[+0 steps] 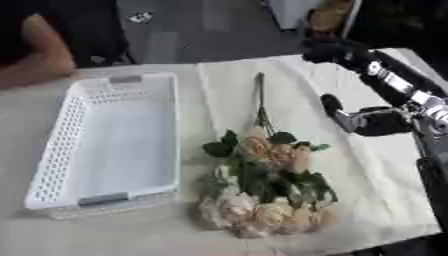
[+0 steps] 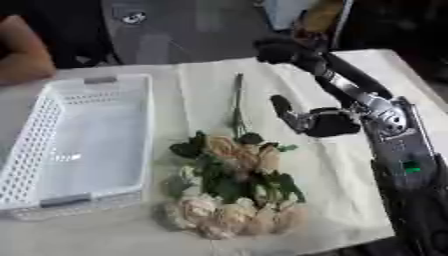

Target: Pick up objects on the table and place them in the box.

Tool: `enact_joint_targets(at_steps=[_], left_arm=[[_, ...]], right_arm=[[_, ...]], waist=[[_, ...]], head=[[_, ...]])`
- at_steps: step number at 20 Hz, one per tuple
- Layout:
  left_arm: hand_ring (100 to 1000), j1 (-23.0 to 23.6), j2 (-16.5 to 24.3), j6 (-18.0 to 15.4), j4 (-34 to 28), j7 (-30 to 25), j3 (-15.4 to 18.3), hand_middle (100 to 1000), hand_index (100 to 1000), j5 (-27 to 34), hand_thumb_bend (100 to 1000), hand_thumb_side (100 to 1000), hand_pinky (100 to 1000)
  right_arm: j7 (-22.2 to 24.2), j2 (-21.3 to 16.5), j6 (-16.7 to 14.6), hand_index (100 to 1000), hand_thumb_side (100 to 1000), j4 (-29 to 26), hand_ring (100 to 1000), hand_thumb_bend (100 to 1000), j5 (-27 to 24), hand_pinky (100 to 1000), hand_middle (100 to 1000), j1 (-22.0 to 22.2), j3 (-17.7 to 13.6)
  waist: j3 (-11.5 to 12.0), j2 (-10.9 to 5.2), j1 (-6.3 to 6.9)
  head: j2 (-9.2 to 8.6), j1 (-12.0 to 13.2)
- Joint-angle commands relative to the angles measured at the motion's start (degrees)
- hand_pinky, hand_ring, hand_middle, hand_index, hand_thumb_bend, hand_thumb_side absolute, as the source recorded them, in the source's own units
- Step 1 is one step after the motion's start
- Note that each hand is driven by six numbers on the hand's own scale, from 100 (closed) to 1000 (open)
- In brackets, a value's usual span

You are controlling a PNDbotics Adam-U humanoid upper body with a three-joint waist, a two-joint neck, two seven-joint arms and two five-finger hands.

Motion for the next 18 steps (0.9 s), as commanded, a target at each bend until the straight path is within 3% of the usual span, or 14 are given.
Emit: enact_joint_targets(at_steps=[1, 12, 14, 16, 18], left_arm=[[556, -0.7, 1.3, -0.1, -1.0, -0.1, 0.5, 669, 702, -0.1, 100, 813, 480], [556, -0.6, 1.4, -0.1, -1.0, 0.0, 0.7, 669, 702, -0.1, 100, 817, 480], [557, -0.5, 1.4, -0.1, -1.0, 0.2, 0.8, 670, 702, -0.2, 100, 814, 480], [556, -0.5, 1.4, 0.0, -1.0, 0.2, 0.8, 670, 702, -0.2, 100, 814, 480], [557, -0.4, 1.6, 0.1, -1.0, 0.2, 0.8, 670, 702, -0.3, 100, 814, 480]], right_arm=[[4.6, -0.4, -4.5, 979, 127, -1.3, 908, 100, -0.1, 922, 977, -0.6, -0.5], [4.2, -0.3, -4.2, 982, 153, -1.3, 906, 100, 0.4, 920, 967, -0.7, -1.0], [3.8, -0.3, -3.9, 992, 109, -1.1, 907, 100, 0.3, 920, 963, -1.1, -1.3], [3.2, -1.6, -3.9, 988, 115, -0.7, 905, 100, 0.3, 920, 963, -1.8, -1.7], [2.1, -7.1, -4.6, 1000, 100, 0.5, 926, 100, 0.4, 923, 966, -3.9, -1.7]], waist=[[-0.1, -0.63, 0.05], [0.1, -0.63, 0.06], [0.8, -0.69, 0.13], [1.1, -0.71, 0.18], [1.3, -0.98, -0.11]], head=[[-0.05, -0.5], [-0.05, -0.1], [-0.05, 0.7], [-0.05, 1.4], [-0.05, 1.9]])
